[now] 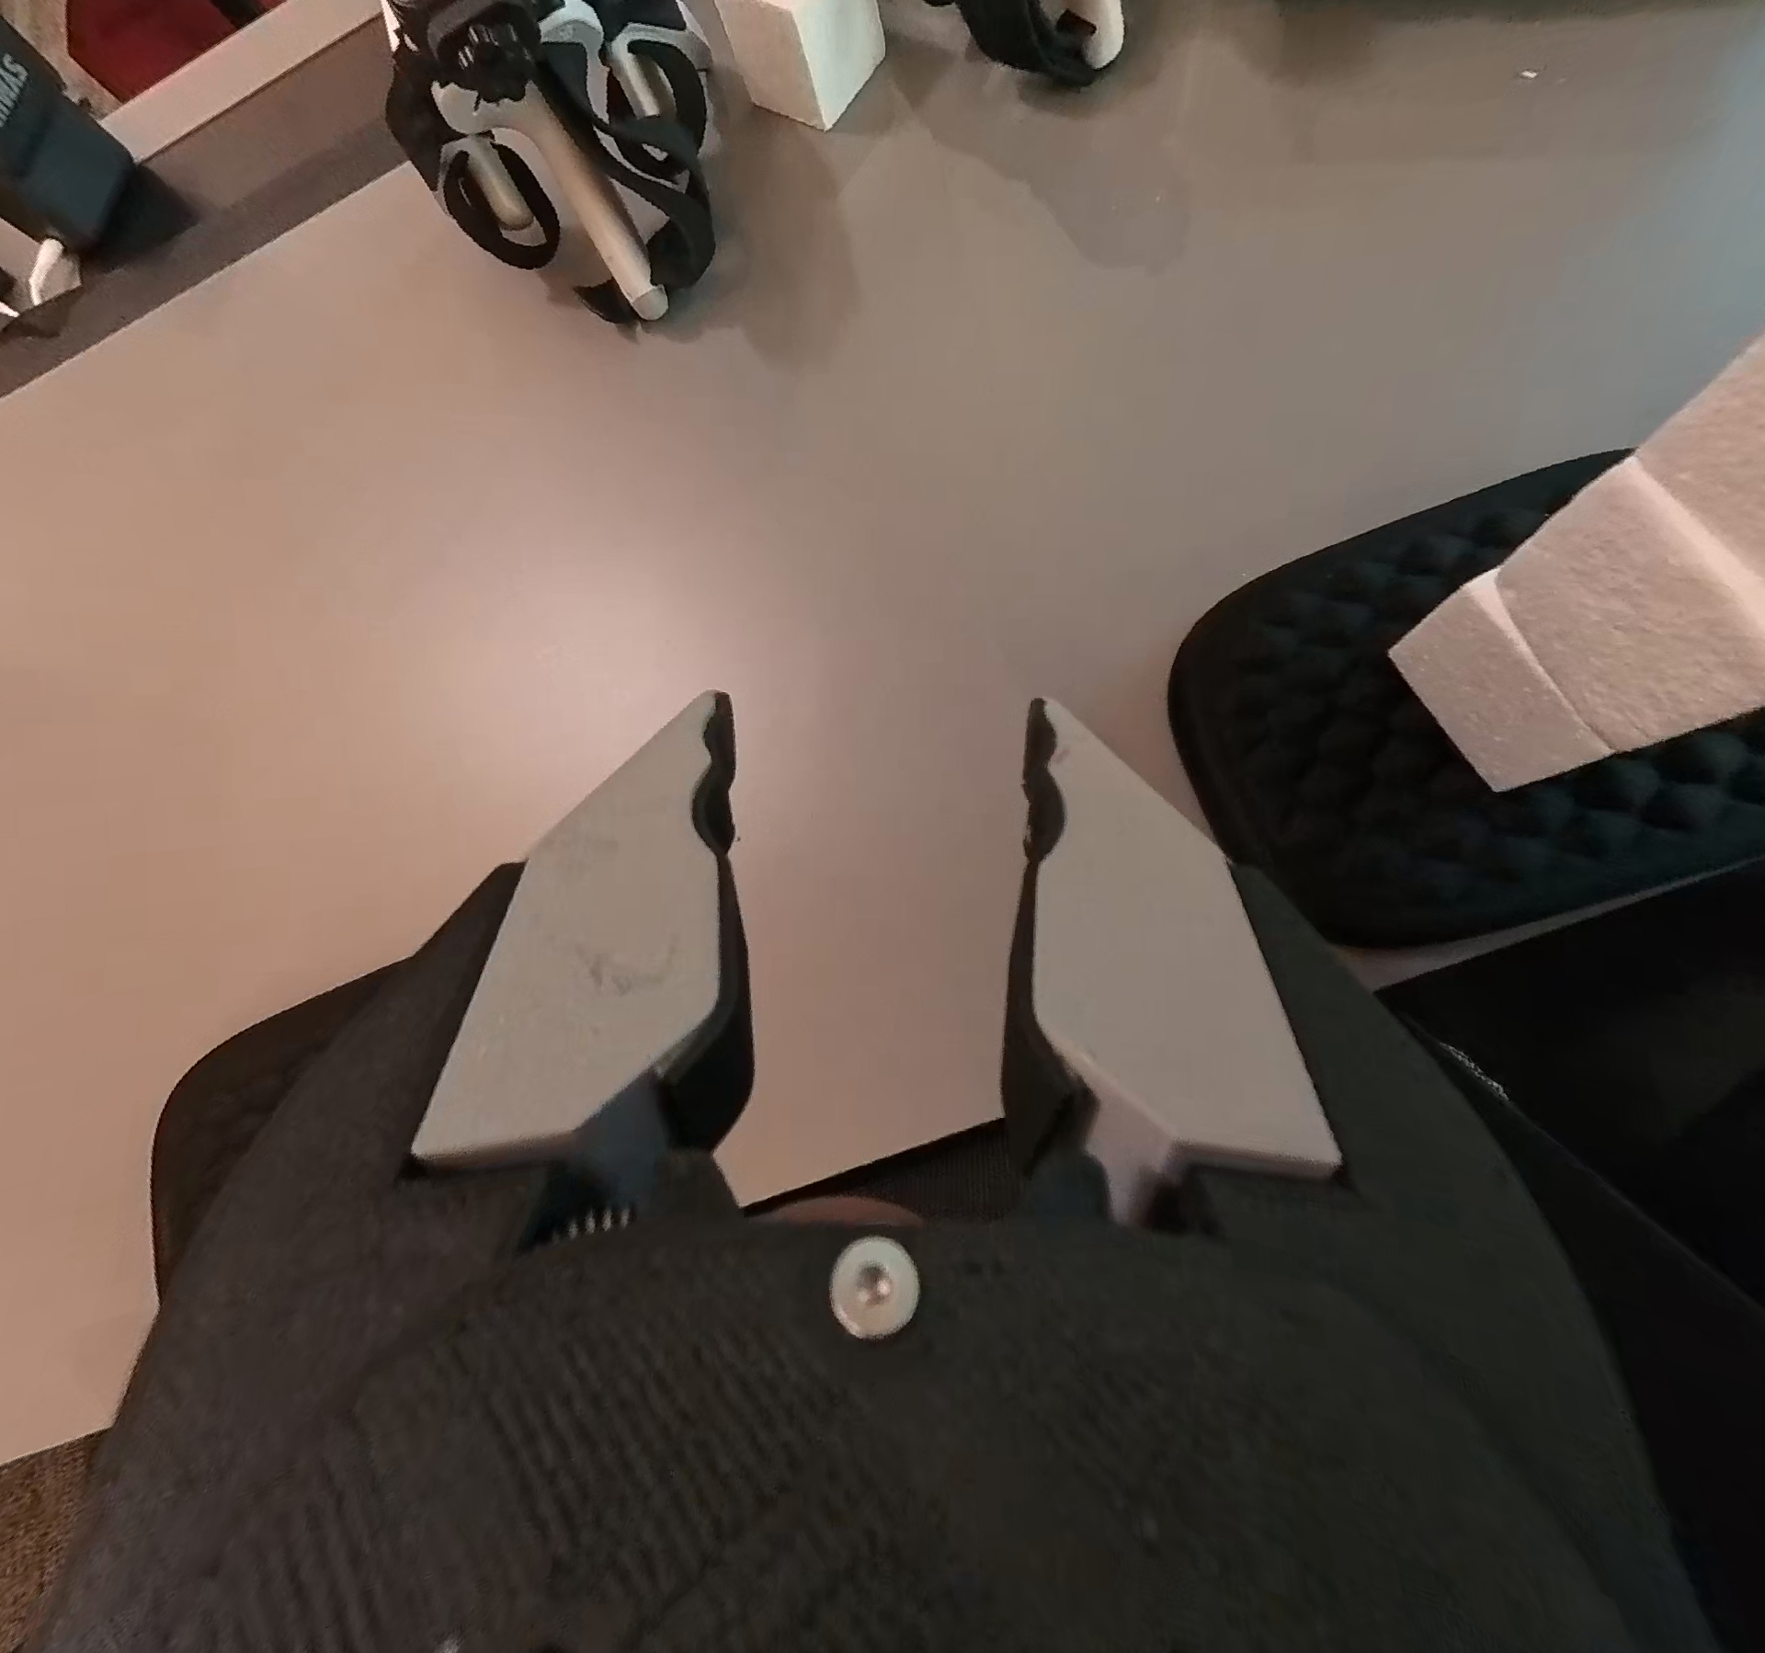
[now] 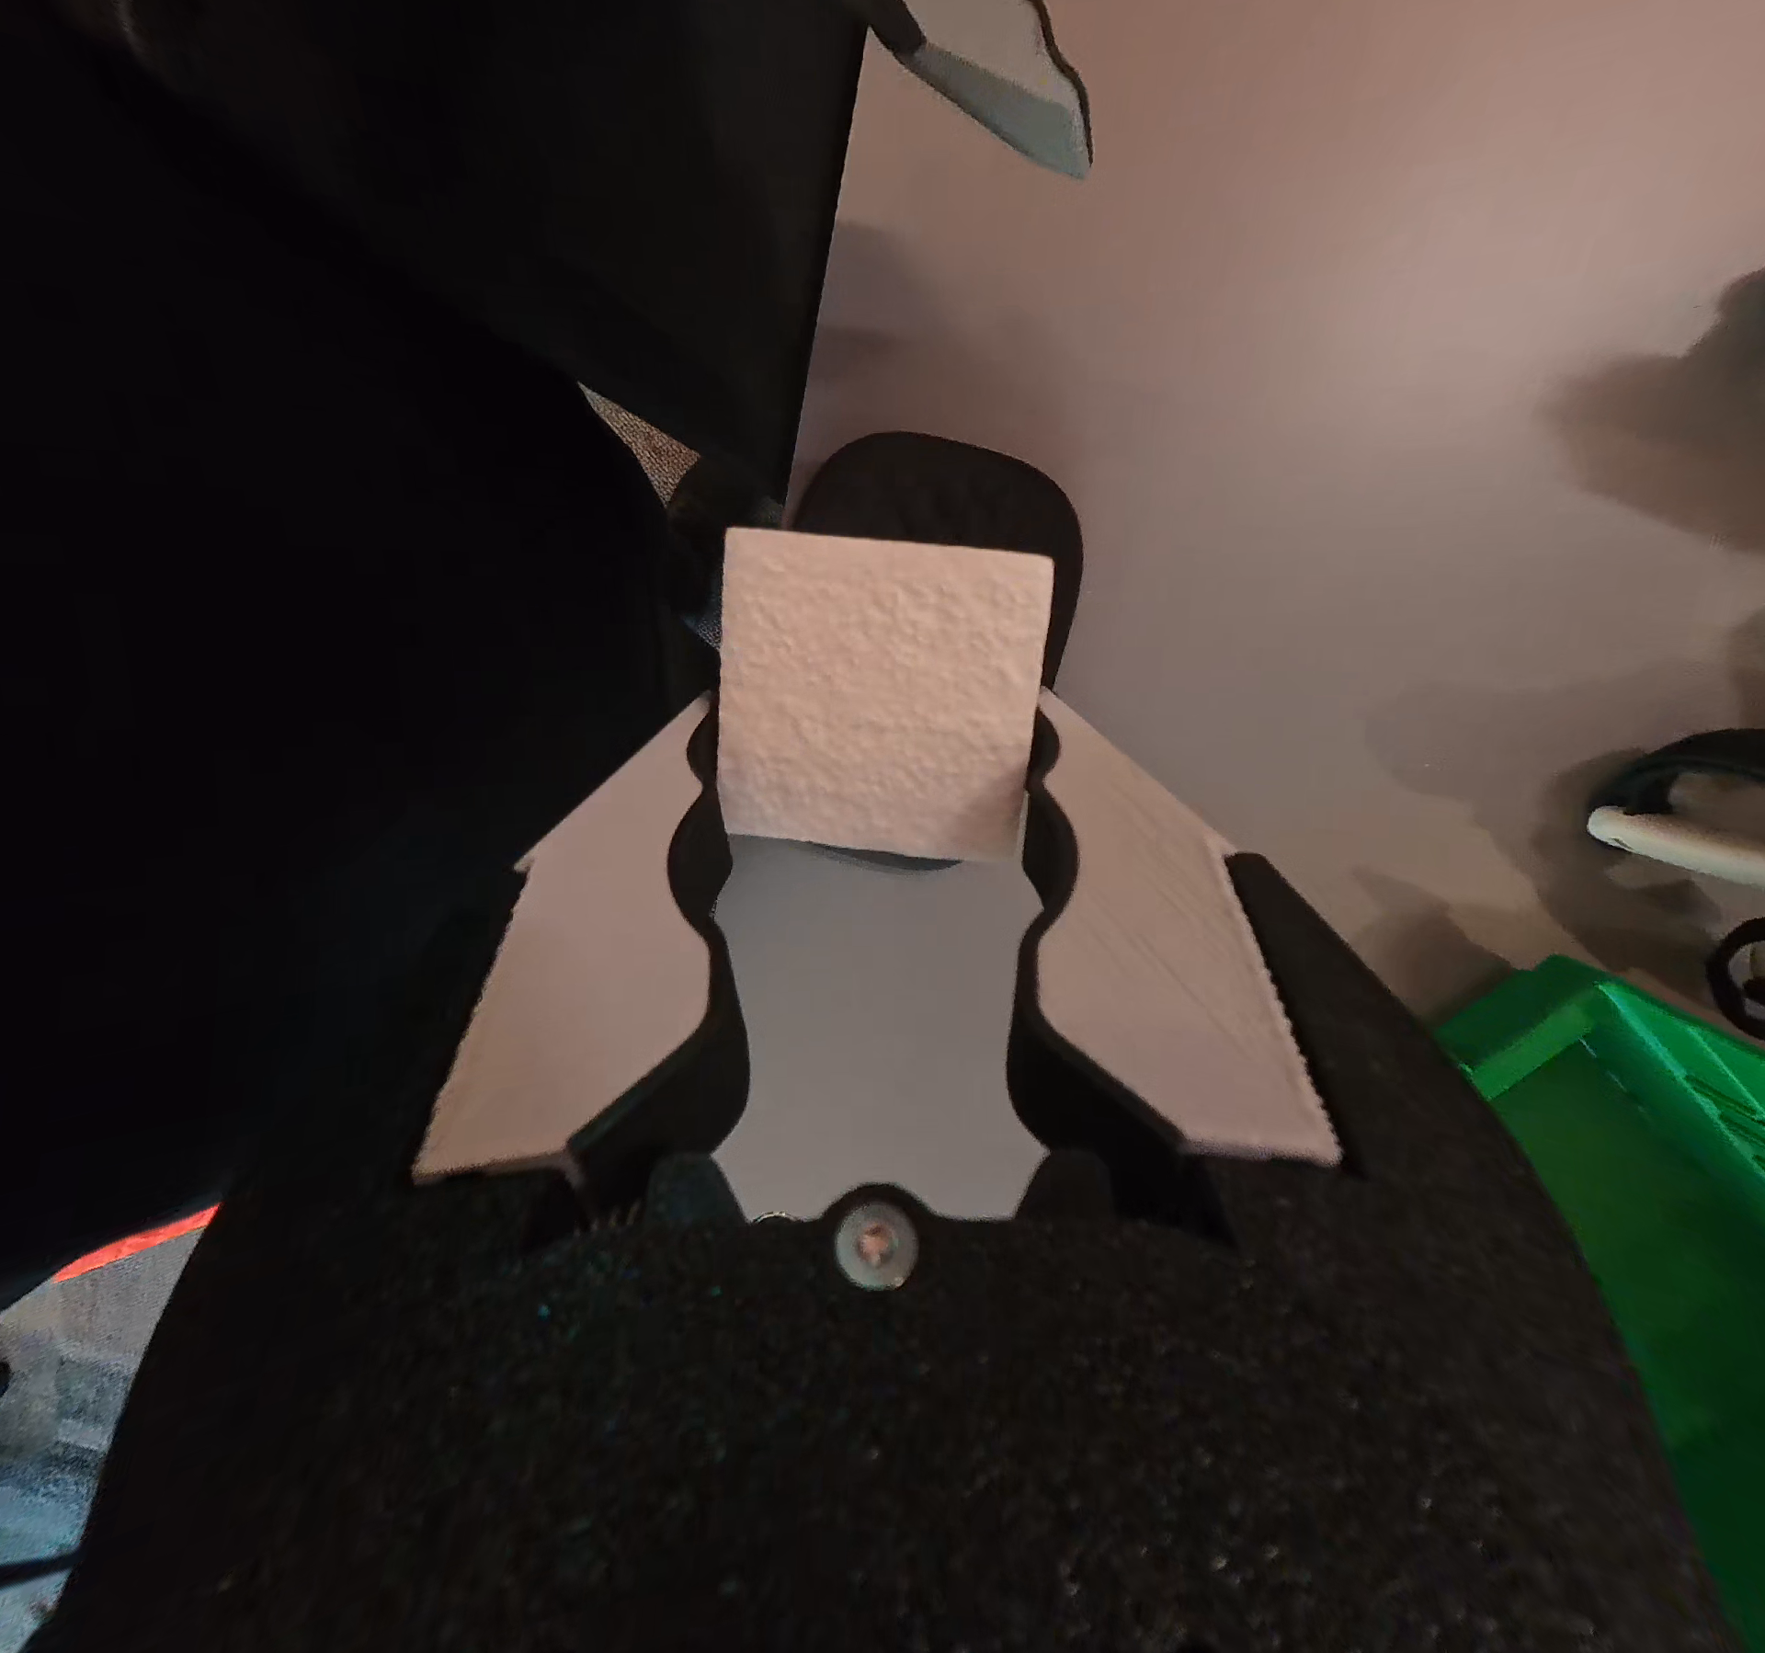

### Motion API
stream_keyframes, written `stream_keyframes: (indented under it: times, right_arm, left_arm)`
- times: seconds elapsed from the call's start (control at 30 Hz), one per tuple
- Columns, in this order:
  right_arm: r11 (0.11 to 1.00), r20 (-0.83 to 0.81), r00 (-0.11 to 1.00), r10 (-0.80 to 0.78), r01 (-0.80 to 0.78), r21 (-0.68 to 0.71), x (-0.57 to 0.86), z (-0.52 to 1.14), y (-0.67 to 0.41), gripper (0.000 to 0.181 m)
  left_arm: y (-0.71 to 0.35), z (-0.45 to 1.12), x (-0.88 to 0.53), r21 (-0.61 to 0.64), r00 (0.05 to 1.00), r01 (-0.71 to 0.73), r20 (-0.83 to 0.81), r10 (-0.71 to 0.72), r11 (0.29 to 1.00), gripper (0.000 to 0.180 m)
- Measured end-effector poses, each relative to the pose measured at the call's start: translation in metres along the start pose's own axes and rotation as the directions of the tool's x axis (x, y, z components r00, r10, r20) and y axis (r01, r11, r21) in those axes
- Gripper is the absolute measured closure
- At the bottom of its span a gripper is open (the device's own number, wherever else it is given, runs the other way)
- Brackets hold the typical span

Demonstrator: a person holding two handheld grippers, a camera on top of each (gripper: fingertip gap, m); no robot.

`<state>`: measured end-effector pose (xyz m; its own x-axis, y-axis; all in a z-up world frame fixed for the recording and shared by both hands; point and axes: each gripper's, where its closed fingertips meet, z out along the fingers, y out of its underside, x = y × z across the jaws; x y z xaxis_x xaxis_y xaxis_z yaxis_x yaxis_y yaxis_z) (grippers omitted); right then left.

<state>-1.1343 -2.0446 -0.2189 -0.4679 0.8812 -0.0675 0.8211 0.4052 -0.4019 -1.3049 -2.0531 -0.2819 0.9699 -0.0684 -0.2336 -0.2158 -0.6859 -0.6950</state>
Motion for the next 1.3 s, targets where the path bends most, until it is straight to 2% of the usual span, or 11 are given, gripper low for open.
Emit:
stream_keyframes:
  times: [0.23, 0.37, 0.5, 0.6, 0.67, 0.9, 0.97, 1.0, 1.1, 1.13, 1.3]
  right_arm:
    - [0.999, 0.042, 0.999, 0.021, -0.022, 0.034, 0.000, 0.006, -0.006, 0.112]
    - [0.952, 0.138, 0.989, 0.056, -0.094, 0.290, 0.014, -0.042, -0.047, 0.107]
    - [0.878, -0.068, 0.975, 0.214, -0.161, 0.450, 0.119, -0.074, -0.066, 0.109]
    - [0.866, -0.260, 0.854, 0.451, -0.348, 0.359, 0.228, -0.042, -0.040, 0.105]
    - [0.824, -0.296, 0.773, 0.562, -0.490, 0.286, 0.280, -0.001, -0.026, 0.099]
    - [0.757, -0.448, 0.662, 0.601, -0.652, 0.052, 0.393, 0.109, 0.007, 0.109]
    - [0.745, -0.490, 0.656, 0.574, -0.667, -0.020, 0.406, 0.124, 0.021, 0.111]
    - [0.744, -0.530, 0.652, 0.542, -0.666, -0.058, 0.412, 0.126, 0.030, 0.096]
    - [0.733, -0.522, 0.692, 0.498, -0.658, -0.172, 0.407, 0.133, 0.043, 0.105]
    - [0.749, -0.518, 0.708, 0.480, -0.638, -0.178, 0.406, 0.132, 0.042, 0.121]
    - [0.821, -0.397, 0.792, 0.465, -0.553, -0.141, 0.372, 0.128, 0.022, 0.122]
  left_arm:
    - [-0.001, -0.003, -0.002, 0.014, 1.000, 0.010, 0.010, -0.010, 1.000, 0.120]
    - [-0.001, -0.004, -0.002, 0.022, 1.000, 0.013, 0.013, -0.013, 1.000, 0.119]
    - [-0.001, -0.004, -0.005, 0.019, 0.999, 0.017, 0.027, -0.017, 1.000, 0.118]
    - [0.001, -0.003, -0.007, 0.003, 0.999, 0.021, 0.036, -0.021, 1.000, 0.118]
    - [0.003, -0.002, -0.008, -0.008, 0.999, 0.025, 0.046, -0.024, 1.000, 0.118]
    - [0.009, -0.001, -0.015, -0.037, 0.995, 0.056, 0.079, -0.053, 0.998, 0.117]
    - [0.011, 0.000, -0.016, -0.043, 0.995, 0.064, 0.084, -0.060, 0.997, 0.117]
    - [0.011, 0.000, -0.017, -0.044, 0.994, 0.066, 0.085, -0.062, 0.997, 0.117]
    - [0.010, 0.000, -0.016, -0.039, 0.995, 0.062, 0.079, -0.059, 0.997, 0.117]
    - [0.009, 0.000, -0.015, -0.035, 0.996, 0.058, 0.075, -0.056, 0.998, 0.117]
    - [0.005, 0.002, -0.011, -0.022, 0.998, 0.043, 0.053, -0.042, 0.999, 0.118]
